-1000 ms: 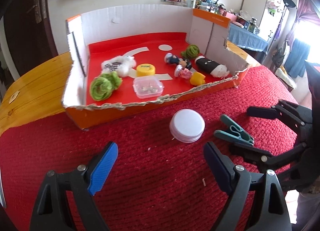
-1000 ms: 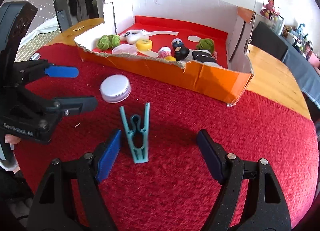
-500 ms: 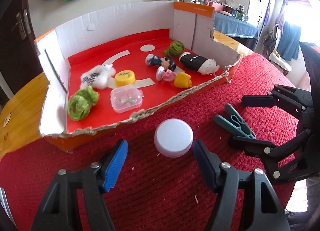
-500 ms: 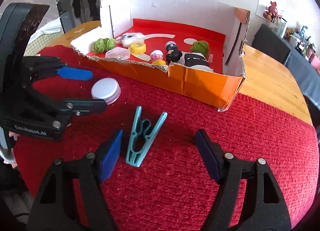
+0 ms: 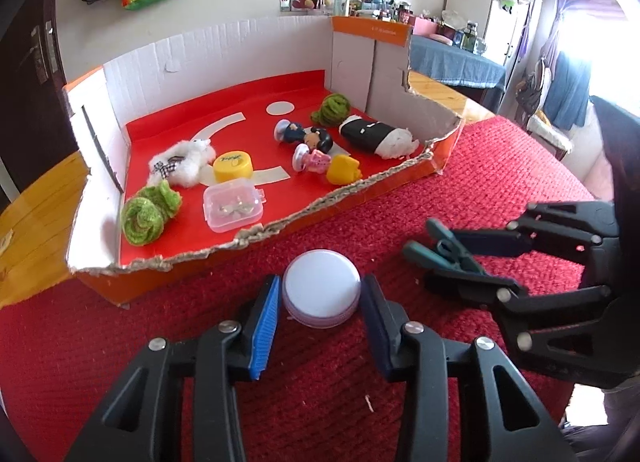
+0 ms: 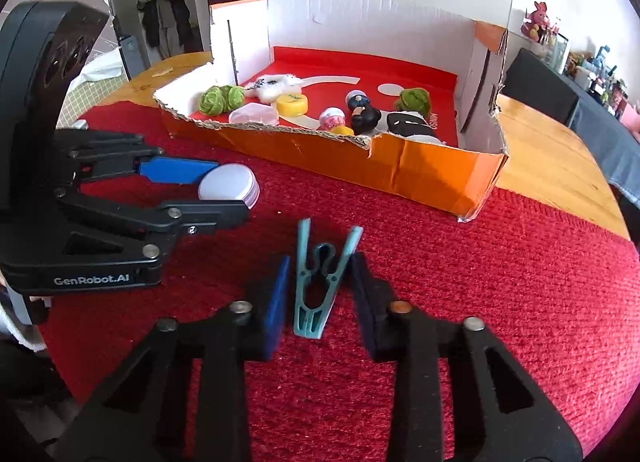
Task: Organize objects
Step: 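Grasp white round container with left tool while right tool grasps teal clothespin, then carry white container with left tool while right tool carries clothespin into box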
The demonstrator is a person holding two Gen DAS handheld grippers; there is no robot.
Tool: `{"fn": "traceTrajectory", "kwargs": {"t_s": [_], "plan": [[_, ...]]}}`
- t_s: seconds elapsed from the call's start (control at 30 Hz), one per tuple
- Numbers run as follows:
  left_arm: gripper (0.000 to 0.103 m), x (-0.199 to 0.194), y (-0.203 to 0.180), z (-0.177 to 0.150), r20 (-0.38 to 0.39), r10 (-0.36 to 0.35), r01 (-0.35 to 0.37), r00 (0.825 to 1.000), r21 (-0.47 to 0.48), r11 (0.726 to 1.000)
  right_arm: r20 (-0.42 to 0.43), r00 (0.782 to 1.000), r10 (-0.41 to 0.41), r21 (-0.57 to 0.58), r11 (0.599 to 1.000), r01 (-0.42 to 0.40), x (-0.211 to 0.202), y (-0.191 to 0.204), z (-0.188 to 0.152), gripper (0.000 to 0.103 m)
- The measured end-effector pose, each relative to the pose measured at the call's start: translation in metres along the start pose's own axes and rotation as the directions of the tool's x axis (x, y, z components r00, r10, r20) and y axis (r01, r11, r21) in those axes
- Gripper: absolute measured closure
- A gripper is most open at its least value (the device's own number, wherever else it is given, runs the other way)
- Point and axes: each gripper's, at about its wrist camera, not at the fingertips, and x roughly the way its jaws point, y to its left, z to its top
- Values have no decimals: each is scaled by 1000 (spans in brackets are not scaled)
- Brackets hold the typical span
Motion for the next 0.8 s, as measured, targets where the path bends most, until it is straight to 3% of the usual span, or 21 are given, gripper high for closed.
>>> {"fn": "traceTrajectory", "kwargs": {"t_s": [0.47,0.8], "plan": [[61,-45,2,-11,82,-43,46,996,-42,998,90,994,61,42,997,-65,-26,12,13,79],[61,-56,0,-13,103,-46,50,994,-40,998,89,993,72,37,996,-75,-31,19,17,79]]}}
